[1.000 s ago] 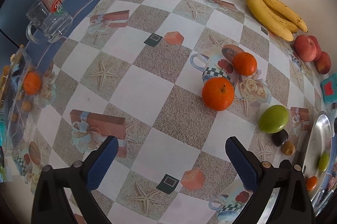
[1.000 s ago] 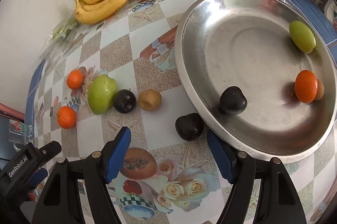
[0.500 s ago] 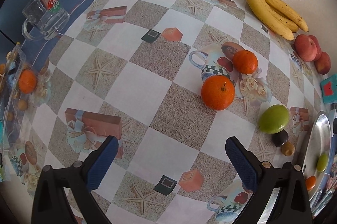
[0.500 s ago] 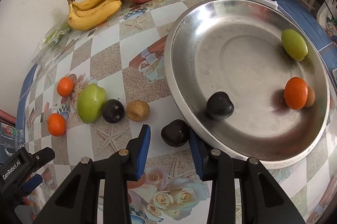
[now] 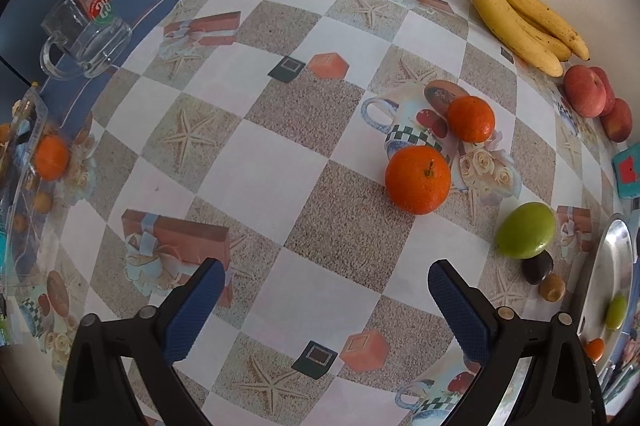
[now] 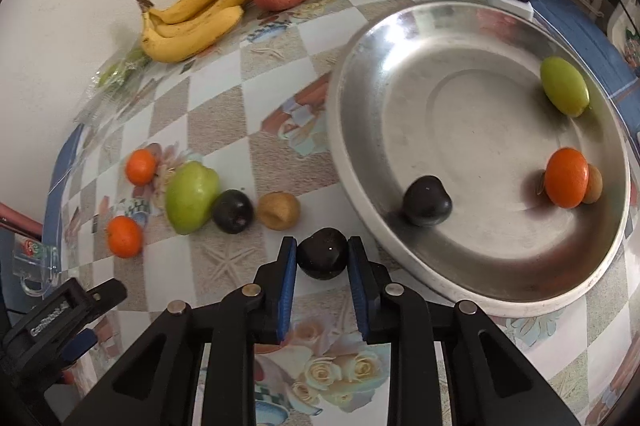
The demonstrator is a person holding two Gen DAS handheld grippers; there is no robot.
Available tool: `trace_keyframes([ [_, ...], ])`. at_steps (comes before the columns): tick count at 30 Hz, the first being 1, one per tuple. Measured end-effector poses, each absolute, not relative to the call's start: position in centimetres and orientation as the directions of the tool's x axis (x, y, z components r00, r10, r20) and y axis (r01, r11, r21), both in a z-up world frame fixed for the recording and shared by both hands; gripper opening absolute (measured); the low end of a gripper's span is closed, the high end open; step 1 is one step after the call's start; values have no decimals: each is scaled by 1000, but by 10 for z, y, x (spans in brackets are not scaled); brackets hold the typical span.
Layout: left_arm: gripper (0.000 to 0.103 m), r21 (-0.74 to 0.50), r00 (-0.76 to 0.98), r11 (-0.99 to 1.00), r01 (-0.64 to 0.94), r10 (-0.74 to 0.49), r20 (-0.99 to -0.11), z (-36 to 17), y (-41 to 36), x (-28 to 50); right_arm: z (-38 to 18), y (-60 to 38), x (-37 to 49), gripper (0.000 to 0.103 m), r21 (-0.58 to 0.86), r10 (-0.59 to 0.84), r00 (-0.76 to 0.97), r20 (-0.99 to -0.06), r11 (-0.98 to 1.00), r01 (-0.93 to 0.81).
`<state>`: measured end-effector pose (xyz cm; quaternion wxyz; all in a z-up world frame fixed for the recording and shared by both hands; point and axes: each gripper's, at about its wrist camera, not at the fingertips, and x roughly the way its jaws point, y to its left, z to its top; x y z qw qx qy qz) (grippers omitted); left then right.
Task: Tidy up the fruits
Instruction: 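Grasp a dark plum with the right tool while the left tool moves toward an orange, then grasp the orange with the left tool while the right tool holds the plum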
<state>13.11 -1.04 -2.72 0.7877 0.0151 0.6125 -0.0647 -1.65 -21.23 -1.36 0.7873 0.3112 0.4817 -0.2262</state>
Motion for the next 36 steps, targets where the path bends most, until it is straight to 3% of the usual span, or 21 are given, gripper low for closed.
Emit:
trace_keyframes([
  [14,101,-177,346,964,199,-238,-908,-12,-23,155,10,-205,-6,26,260,-60,492,-869,790,556],
  [18,91,-172,362,960,219,-244,-900,-13,-32,163,16,-206,-5,26,268,-55,509,-859,799,538],
  [23,86,-151,369,955,256,-241,-897,-15,-45,163,20,-207,-7,26,297,-30,528,-849,799,522],
  [29,70,-87,369,960,266,-185,-911,-28,-54,167,16,-214,-11,26,291,-34,511,-859,789,542],
  [34,41,-124,360,953,277,-222,-906,-28,-55,165,14,-215,-13,26,303,-19,509,-860,786,540],
  [36,40,-105,365,953,284,-209,-907,-27,-59,164,16,-215,-14,26,304,-20,512,-859,785,540],
])
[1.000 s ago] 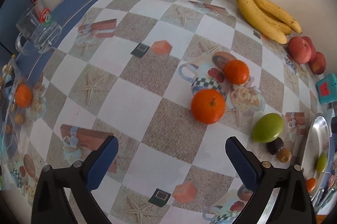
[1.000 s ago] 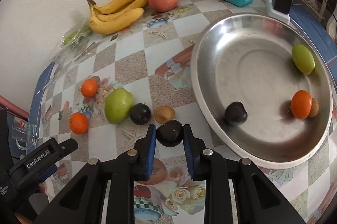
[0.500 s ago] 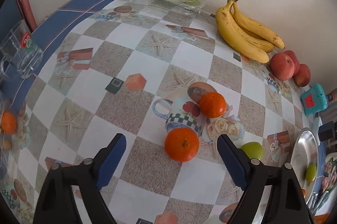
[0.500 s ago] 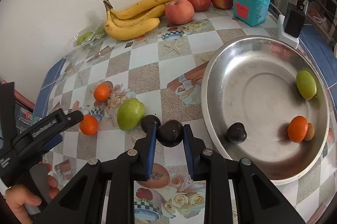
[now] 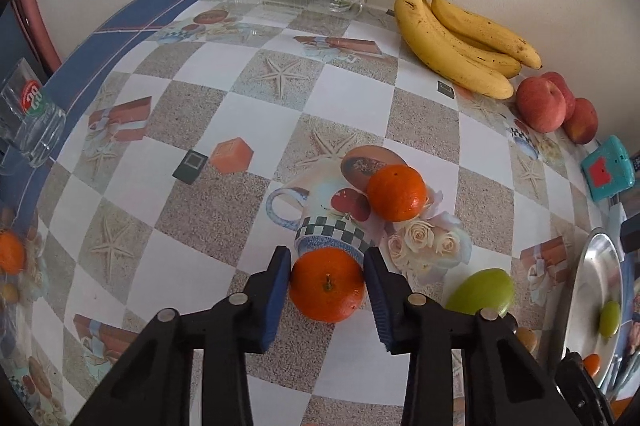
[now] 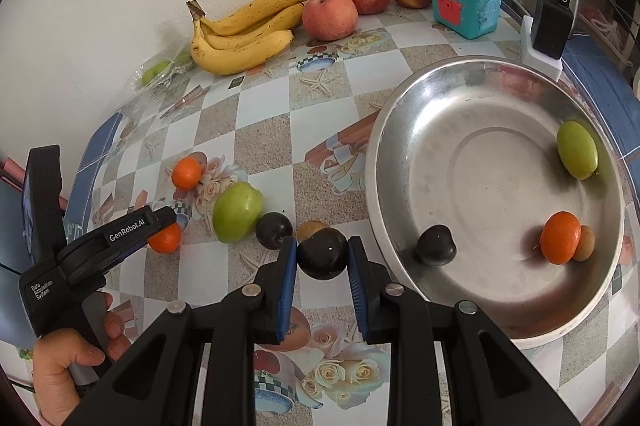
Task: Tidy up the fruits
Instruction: 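Grasp the orange with the left tool while the right tool holds the plum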
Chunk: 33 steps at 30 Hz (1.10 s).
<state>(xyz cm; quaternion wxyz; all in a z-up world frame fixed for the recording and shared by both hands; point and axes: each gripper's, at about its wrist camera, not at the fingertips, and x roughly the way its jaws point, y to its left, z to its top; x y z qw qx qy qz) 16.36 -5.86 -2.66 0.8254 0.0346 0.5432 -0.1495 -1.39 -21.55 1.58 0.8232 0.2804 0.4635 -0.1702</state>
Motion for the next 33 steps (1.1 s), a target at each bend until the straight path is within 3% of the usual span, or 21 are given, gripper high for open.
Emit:
trace_keyframes([
  [20,39,-119,361,957,264,-213,-908,-9,-63,151,24,-218,-19,26,325,9,530,-848,798,507],
  [23,28,-113,370,955,276,-214,-904,-4,-68,145,25,-219,-22,26,328,12,531,-847,799,505],
  [33,29,-113,370,962,249,-202,-907,-3,-70,138,27,-234,-37,26,347,22,535,-845,783,516],
])
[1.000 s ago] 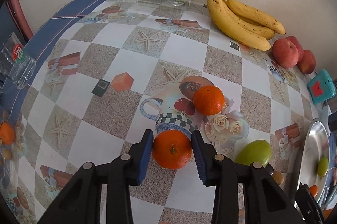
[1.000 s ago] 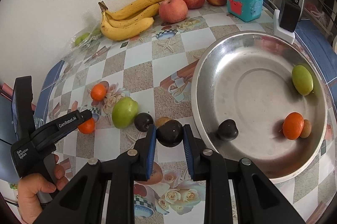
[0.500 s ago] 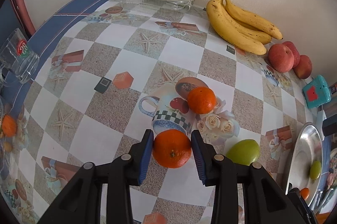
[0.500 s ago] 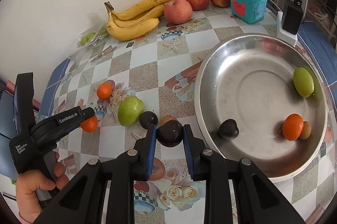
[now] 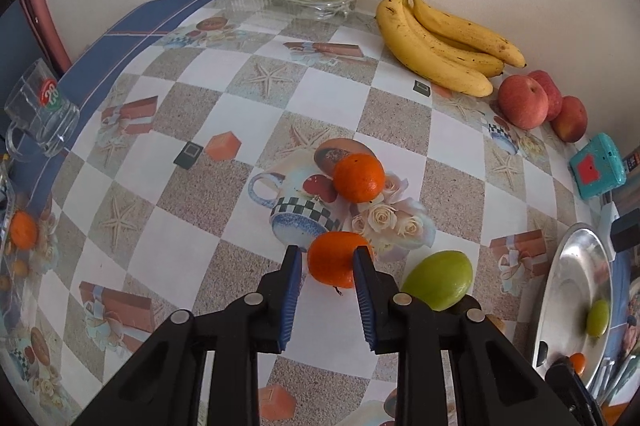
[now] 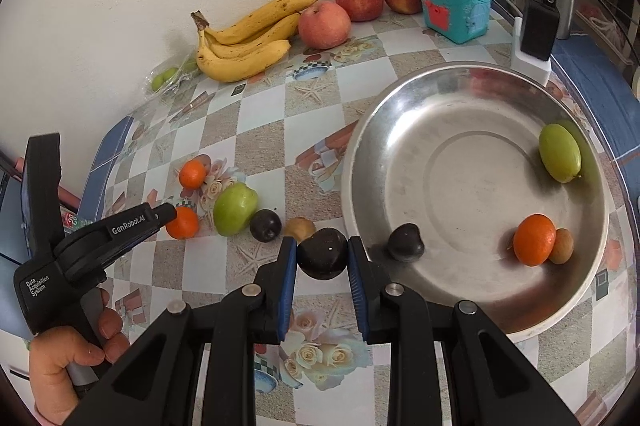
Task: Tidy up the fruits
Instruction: 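Grasp the orange with the left tool while the right tool holds the plum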
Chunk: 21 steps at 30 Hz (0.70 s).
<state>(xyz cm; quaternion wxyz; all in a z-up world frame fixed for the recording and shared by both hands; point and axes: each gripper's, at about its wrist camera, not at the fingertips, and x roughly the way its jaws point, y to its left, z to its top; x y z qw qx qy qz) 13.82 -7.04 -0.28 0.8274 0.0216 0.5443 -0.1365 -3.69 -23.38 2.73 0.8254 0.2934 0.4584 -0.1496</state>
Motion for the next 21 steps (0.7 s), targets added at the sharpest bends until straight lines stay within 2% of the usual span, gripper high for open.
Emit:
trace_keyframes([
  [3,31,-119,366,962,245,-206,-907,-2,-66,137,26,-238,-39,26,355,29,534,-845,777,519],
  [5,43,-118,365,963,241,-203,-908,-2,-62,137,25,-240,-39,26,356,30,533,-846,775,522],
  [6,60,-112,369,965,237,-196,-909,-2,-61,138,25,-240,-39,26,357,30,531,-847,772,525],
  [7,70,-103,379,968,230,-187,-906,-2,-58,139,24,-241,-40,26,358,31,530,-847,770,527],
  [12,77,-95,380,965,243,-185,-906,-5,-57,144,21,-240,-38,26,344,23,517,-855,772,535],
  [17,77,-117,362,954,276,-216,-907,-11,-68,147,18,-239,-35,26,335,23,507,-862,775,535],
  [21,77,-86,347,954,288,-188,-919,-23,-78,149,17,-238,-34,26,332,24,504,-863,779,532],
])
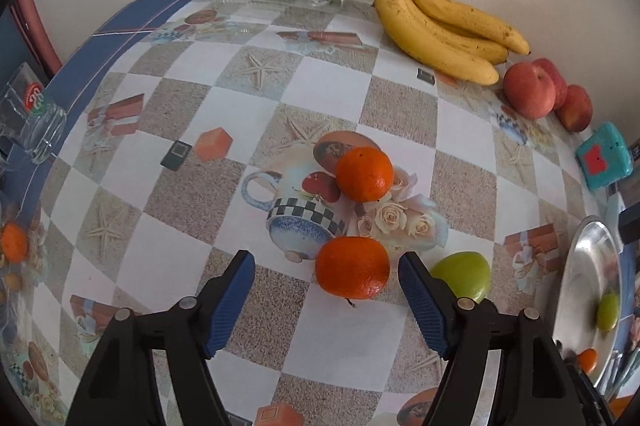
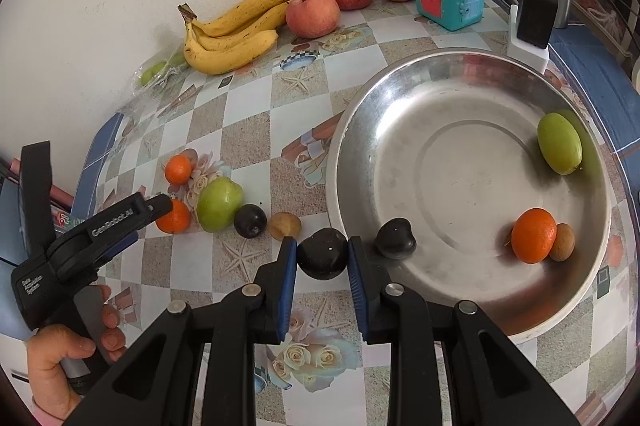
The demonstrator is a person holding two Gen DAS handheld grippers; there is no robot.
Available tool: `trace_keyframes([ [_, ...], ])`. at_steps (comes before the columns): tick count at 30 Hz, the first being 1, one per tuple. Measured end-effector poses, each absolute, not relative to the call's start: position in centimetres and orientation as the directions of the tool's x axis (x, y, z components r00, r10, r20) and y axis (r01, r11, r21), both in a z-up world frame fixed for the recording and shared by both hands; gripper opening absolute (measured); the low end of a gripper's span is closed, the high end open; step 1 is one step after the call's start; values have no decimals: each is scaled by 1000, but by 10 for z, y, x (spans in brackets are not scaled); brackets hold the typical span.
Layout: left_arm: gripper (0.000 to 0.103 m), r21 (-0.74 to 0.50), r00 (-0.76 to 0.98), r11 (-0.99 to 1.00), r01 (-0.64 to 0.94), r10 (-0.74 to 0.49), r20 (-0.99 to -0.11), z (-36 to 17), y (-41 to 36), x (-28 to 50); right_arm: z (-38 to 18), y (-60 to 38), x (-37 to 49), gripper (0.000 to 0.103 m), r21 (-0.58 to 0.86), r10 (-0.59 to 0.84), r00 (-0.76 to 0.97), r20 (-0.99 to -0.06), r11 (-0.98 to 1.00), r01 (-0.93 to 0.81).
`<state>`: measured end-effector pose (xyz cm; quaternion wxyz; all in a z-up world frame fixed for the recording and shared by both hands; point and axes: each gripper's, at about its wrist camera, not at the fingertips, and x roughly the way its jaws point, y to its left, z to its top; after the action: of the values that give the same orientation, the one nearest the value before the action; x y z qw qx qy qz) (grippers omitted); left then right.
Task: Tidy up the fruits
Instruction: 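Grasp the orange with the left tool while the right tool holds the plum, then carry the plum and orange over the steel bowl and open both tools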
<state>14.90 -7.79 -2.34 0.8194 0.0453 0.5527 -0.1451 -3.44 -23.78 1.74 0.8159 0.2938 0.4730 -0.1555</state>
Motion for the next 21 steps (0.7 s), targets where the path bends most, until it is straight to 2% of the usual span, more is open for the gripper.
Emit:
trace_keyframes([
  [8,76,-109,347,954,280,-207,-915,-37,-80,154,18,-238,-34,26,341,29,512,-858,778,528],
  [14,61,-106,347,954,279,-204,-915,-41,-87,156,18,-239,-35,26,335,25,509,-861,780,529],
  [16,49,-97,352,952,290,-201,-914,-41,-90,155,17,-240,-36,26,333,22,507,-862,778,533],
  [18,42,-112,351,949,294,-216,-911,-39,-90,154,17,-240,-35,26,333,21,507,-862,777,535],
  [21,42,-98,361,954,283,-201,-911,-37,-89,154,16,-240,-35,26,335,25,506,-862,777,533],
])
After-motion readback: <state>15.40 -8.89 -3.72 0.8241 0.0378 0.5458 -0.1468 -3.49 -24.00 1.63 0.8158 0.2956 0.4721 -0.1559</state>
